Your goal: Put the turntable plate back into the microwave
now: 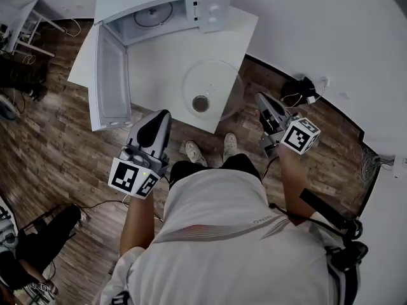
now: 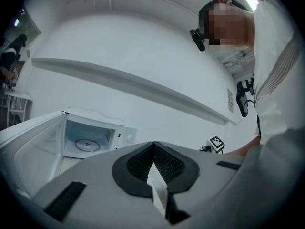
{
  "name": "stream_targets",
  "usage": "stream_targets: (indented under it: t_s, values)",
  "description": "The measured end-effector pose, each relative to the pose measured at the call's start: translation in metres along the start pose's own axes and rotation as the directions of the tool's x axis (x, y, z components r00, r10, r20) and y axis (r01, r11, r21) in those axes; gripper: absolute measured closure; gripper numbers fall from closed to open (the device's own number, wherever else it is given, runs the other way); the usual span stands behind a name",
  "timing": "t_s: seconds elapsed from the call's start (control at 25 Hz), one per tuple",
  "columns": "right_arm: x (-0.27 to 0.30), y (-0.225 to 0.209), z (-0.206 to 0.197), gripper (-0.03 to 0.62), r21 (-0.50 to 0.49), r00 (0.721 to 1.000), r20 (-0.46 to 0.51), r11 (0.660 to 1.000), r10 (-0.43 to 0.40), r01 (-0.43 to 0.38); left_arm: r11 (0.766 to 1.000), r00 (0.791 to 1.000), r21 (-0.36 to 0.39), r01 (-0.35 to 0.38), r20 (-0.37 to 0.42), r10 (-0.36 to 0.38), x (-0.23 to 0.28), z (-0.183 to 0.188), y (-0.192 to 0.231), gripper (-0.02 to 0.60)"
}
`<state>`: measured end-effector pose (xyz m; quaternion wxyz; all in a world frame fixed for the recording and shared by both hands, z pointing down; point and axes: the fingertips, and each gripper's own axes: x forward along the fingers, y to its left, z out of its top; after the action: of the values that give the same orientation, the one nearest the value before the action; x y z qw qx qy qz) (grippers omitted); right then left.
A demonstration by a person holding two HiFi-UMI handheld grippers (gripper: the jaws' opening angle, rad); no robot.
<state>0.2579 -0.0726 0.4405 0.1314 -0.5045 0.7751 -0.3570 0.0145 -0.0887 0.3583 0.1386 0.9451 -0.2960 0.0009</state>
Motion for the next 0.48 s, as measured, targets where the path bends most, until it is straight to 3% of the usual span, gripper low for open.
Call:
stream_targets:
  t_s: [0.2,0.32,0.44,0.48]
  values:
    - [0.005,-0.045,-0.02,0.591,0.129,0.993,-0.091,0.989,0.078,-0.066,0.999,0.998,-0.011,-0.05,-0.034,0.05,0.017,-0.011,-0.011,0.571]
    - [0.006,-0.07,-0.033,0.591,0.26,0.983,-0.108,0.958,0.15,-0.118,0.996,0.996,-0.025,-0.083,-0.044,0.082,0.027,-0.016,-0.02,0.571]
    - [0.011,-0.08,-0.049,0.588,0.331,0.959,-0.144,0.925,0.246,-0.187,0.993,0.992,-0.035,-0.116,-0.062,0.113,0.032,-0.026,-0.027,0.571]
    - [0.013,-0.083,-0.054,0.536,0.351,0.949,-0.159,0.914,0.271,-0.202,0.991,0.99,-0.04,-0.127,-0.069,0.124,0.033,-0.03,-0.028,0.571]
